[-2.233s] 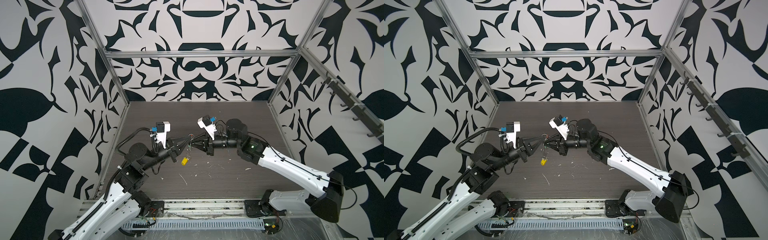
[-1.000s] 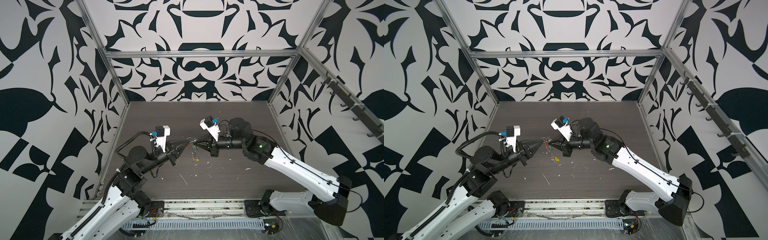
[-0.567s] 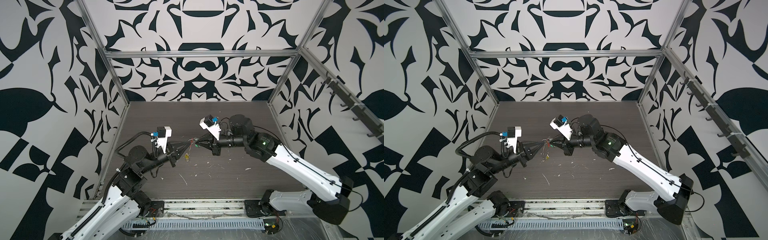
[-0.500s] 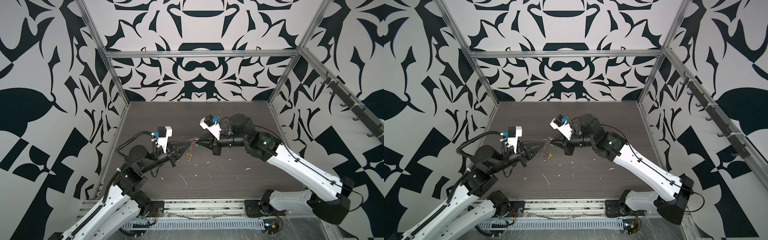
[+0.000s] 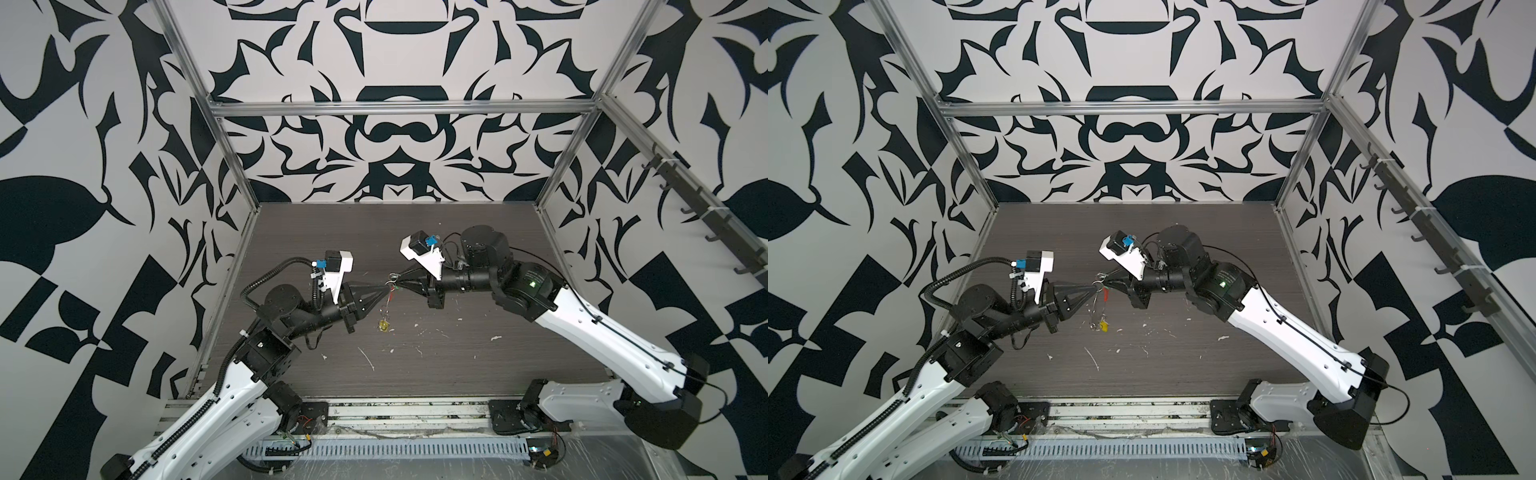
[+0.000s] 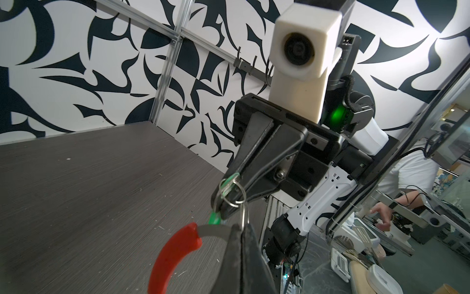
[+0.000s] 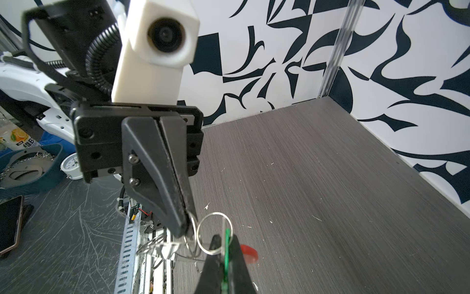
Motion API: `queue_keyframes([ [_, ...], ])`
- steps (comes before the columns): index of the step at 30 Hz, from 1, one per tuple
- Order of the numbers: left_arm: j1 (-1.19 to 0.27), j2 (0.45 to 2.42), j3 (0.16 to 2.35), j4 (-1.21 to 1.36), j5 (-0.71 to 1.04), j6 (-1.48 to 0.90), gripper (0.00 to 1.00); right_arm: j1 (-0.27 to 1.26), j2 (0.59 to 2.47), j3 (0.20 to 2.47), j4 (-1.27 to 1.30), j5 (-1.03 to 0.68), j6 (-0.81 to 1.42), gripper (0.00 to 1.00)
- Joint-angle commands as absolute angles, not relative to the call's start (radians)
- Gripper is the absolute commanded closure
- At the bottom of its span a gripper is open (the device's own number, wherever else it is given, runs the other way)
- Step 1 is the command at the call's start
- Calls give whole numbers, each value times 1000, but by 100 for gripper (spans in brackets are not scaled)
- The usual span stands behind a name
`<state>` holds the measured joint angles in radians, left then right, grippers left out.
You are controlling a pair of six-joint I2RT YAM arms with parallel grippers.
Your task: Remove the keys from the keyring
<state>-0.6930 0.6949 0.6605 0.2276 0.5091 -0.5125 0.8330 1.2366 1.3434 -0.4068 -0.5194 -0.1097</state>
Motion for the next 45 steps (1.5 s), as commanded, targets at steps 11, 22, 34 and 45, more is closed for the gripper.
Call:
queue_keyframes([
  [11,-696,738,665,364,629,-584,100,816,1244,1462,-300,-721,-134,100],
  [22,-696,741,618,548,601,-638,100,819,1311,1561,-305,-827,-81,90],
  [34,-696,706,561,643,508,-647,100,828,1388,1672,-376,-824,-52,69],
  [45,-696,755,470,900,454,-698,100,861,1442,1755,-472,-729,-61,68],
])
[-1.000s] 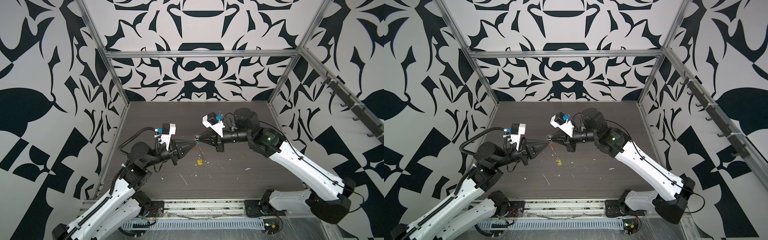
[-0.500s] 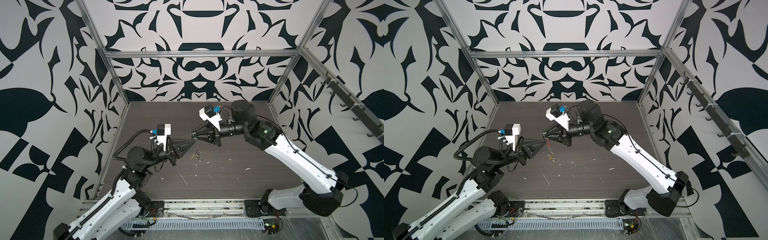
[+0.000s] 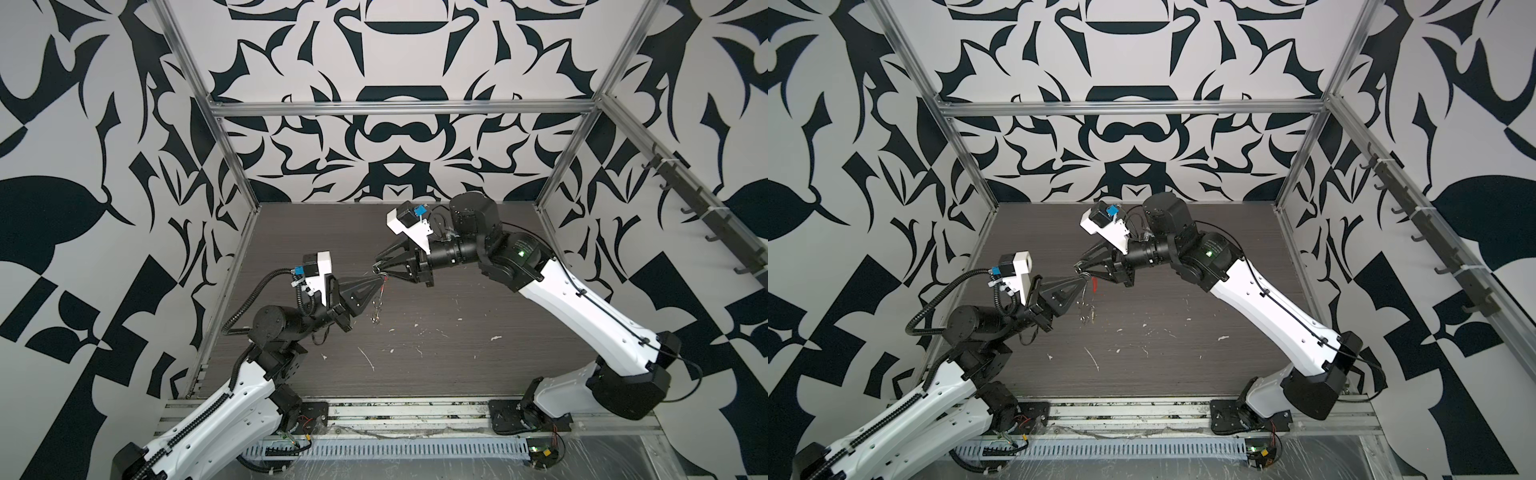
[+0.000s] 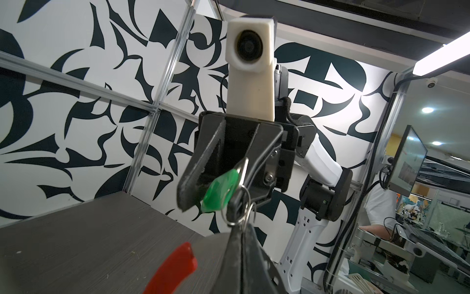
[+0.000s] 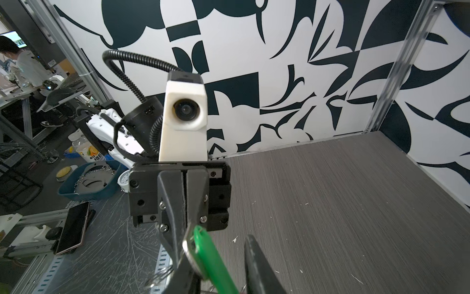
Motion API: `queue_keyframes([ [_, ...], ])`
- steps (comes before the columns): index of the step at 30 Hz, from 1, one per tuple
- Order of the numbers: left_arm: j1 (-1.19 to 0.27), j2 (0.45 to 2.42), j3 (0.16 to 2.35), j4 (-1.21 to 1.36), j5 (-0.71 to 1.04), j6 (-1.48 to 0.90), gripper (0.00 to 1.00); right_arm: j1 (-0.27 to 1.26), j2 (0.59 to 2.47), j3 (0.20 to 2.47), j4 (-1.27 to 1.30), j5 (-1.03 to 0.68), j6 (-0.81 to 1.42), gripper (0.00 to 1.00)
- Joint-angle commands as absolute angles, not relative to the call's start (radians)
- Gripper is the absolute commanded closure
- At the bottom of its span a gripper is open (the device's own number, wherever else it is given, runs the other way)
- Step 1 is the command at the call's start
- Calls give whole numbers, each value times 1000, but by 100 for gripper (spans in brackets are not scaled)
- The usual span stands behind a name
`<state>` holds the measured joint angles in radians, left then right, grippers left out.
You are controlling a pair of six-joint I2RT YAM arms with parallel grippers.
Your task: Remove the keys from the keyring
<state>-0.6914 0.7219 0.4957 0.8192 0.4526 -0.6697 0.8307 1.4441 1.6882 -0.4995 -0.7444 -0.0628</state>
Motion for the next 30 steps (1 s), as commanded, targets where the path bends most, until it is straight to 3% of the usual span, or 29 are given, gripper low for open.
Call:
queue_keyframes([
  [1,-696,762,467,921,453,-701,100,864,1448,1765,-484,-712,-61,68],
  [15,-696,936,361,1275,383,-778,100,896,1510,1867,-627,-557,-91,65],
  [22,-696,969,340,1339,372,-796,100,911,1529,1911,-680,-508,-102,56],
  [25,-696,974,335,1345,371,-800,100,919,1528,1912,-678,-476,-102,43],
  [30,-696,972,328,1344,369,-802,100,928,1523,1911,-665,-425,-100,33],
])
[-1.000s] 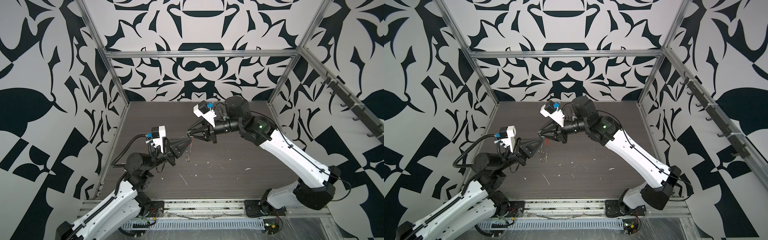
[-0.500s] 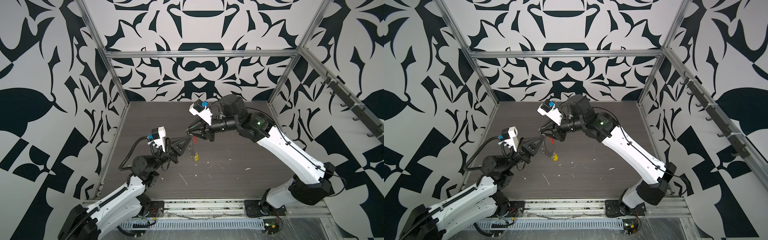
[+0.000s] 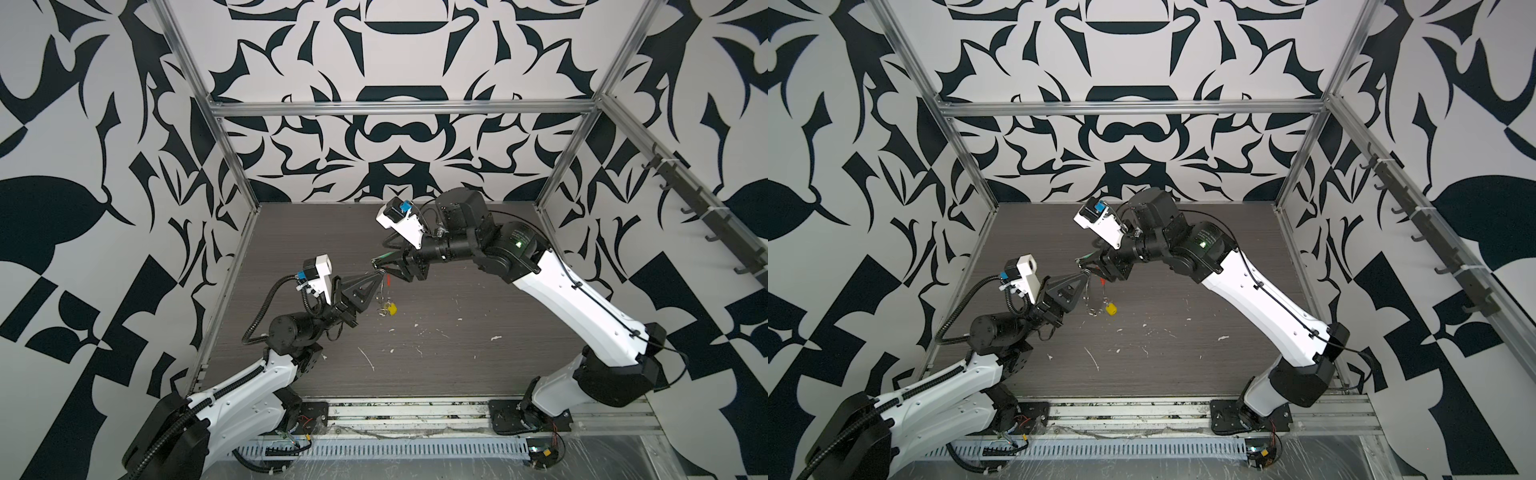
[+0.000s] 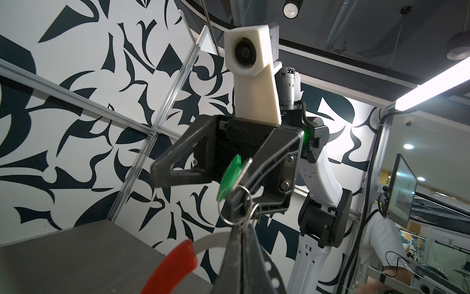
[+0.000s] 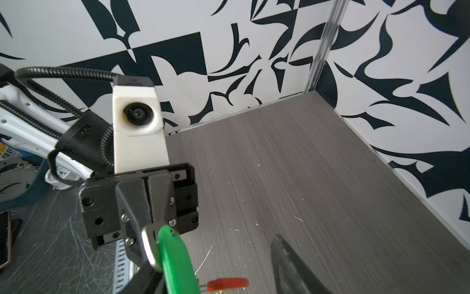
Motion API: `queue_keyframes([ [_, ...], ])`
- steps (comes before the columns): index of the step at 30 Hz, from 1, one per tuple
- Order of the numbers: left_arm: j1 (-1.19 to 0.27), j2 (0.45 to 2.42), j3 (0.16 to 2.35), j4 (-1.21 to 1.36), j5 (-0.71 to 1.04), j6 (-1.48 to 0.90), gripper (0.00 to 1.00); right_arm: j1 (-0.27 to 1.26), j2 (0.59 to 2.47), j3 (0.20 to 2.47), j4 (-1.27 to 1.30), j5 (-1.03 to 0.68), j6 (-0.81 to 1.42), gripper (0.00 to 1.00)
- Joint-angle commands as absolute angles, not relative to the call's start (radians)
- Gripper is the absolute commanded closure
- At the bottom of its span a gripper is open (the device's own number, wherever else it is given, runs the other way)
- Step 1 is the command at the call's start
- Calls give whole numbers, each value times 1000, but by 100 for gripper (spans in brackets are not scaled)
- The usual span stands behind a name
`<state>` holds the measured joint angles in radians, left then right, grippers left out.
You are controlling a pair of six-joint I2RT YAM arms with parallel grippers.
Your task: Remove the keys from the keyring
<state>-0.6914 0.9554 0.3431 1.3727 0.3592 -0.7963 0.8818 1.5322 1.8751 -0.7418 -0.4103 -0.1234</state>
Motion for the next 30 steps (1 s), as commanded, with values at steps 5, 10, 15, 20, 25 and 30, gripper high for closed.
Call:
queue_keyframes([
  [5,-696,950,322,1320,363,-796,100,931,1526,1928,-652,-396,-103,33],
  [10,-696,943,324,1309,368,-795,100,937,1537,1975,-687,-364,-146,35],
  [15,-696,946,329,1300,374,-795,100,987,1558,1984,-723,-239,-255,35],
  [20,-696,951,334,1301,377,-798,100,1034,1602,2029,-742,-85,-346,35],
  [25,-696,951,331,1304,379,-801,100,1052,1603,2040,-724,-86,-406,34],
  [30,-696,944,333,1293,380,-799,100,1106,1595,2004,-712,-18,-540,32],
])
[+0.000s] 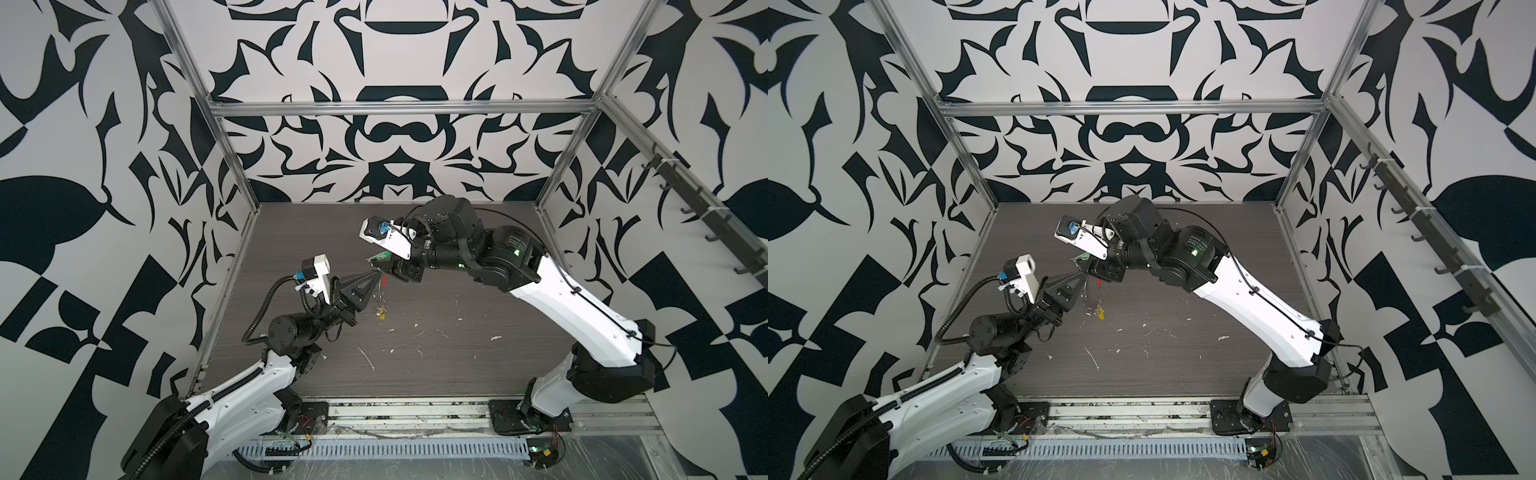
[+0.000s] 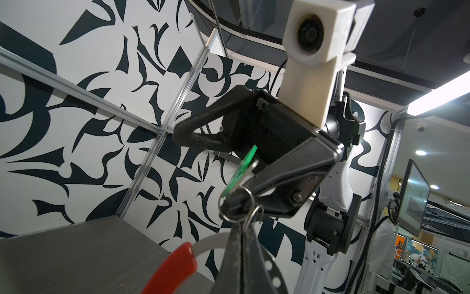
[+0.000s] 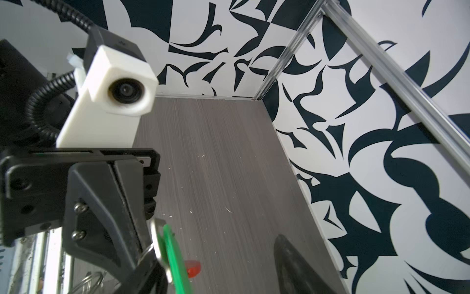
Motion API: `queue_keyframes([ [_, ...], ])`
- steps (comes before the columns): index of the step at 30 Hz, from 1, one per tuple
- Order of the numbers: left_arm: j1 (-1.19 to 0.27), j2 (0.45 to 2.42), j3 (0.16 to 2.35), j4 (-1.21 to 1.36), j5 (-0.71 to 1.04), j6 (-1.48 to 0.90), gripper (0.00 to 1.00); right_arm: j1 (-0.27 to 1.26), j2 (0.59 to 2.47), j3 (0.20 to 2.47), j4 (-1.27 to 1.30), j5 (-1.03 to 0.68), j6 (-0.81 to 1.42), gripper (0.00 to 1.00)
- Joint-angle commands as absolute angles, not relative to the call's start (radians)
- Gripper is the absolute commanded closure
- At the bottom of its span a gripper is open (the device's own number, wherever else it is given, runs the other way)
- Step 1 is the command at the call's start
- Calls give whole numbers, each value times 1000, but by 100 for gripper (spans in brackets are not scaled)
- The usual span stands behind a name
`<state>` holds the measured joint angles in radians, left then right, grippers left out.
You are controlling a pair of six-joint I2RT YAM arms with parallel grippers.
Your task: Remove the keys from the keyring
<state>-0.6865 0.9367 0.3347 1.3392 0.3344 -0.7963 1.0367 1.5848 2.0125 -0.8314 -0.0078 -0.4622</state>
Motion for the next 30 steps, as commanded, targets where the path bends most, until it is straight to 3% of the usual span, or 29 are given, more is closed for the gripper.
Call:
queue_keyframes([
  [1,-696,943,332,1292,380,-799,100,1114,1597,1998,-707,8,-557,31],
  [9,-696,935,332,1282,377,-798,100,1119,1605,1988,-664,68,-571,25],
  [24,-696,919,336,1255,351,-796,100,1117,1448,1823,-416,109,-418,28],
  [30,-695,914,334,1243,338,-796,100,1026,1355,1738,-424,-48,-196,36],
])
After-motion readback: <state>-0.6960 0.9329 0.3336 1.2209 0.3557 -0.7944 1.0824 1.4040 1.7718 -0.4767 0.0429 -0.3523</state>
